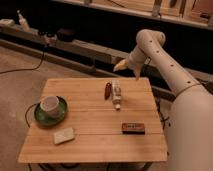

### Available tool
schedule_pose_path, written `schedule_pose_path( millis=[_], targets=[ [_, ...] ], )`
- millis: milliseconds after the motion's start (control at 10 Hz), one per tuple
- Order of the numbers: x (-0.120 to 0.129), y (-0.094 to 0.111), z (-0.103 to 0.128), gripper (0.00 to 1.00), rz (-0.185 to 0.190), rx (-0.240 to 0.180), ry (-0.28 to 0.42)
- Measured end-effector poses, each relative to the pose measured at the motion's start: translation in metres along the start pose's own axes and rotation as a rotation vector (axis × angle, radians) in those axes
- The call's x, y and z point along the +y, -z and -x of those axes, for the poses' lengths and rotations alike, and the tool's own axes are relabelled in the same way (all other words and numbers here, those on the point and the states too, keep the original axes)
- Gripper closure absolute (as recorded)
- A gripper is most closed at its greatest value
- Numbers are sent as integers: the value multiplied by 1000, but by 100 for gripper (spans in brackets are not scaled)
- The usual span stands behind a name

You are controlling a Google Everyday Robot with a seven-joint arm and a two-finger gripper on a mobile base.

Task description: Place the pepper on the white sponge

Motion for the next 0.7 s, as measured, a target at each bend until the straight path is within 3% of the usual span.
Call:
schedule_pose_path(
  millis=[200,400,700],
  targets=[
    [-26,-20,-12,20,-70,65,49],
    [-36,-40,-10,20,-123,93,92],
    [-38,-43,-10,20,-131,98,98]
  ],
)
